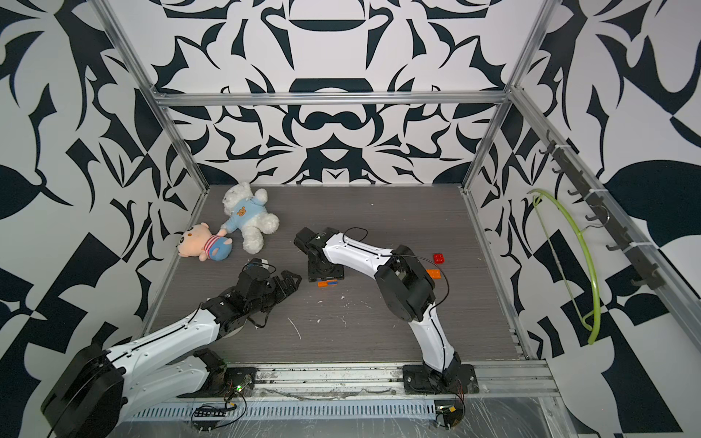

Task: Assemble the number 5 with lego
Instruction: Assemble the lego brick with the lego brick.

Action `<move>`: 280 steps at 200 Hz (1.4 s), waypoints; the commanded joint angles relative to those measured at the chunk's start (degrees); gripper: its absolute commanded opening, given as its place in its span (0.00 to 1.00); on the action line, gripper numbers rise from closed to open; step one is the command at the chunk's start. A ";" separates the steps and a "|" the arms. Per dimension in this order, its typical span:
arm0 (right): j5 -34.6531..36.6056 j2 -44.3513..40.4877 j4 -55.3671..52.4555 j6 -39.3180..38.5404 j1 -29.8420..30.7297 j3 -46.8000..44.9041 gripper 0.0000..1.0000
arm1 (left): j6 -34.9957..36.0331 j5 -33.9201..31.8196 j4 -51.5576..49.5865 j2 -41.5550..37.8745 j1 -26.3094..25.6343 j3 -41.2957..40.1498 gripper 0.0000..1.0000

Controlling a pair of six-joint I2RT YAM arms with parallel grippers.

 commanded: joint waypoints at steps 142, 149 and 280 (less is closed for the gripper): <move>1.67 0.65 -1.81 -0.61 1.31 -0.10 0.63 | 0.18 0.60 -1.41 -2.04 0.18 0.88 0.99; 1.81 0.65 -1.86 -0.65 1.36 -0.08 0.63 | 0.27 0.64 -1.62 -1.97 0.20 0.98 0.99; 1.99 0.98 -1.79 -1.27 1.20 -1.90 0.62 | 0.25 1.26 -0.93 -0.12 0.21 1.95 0.99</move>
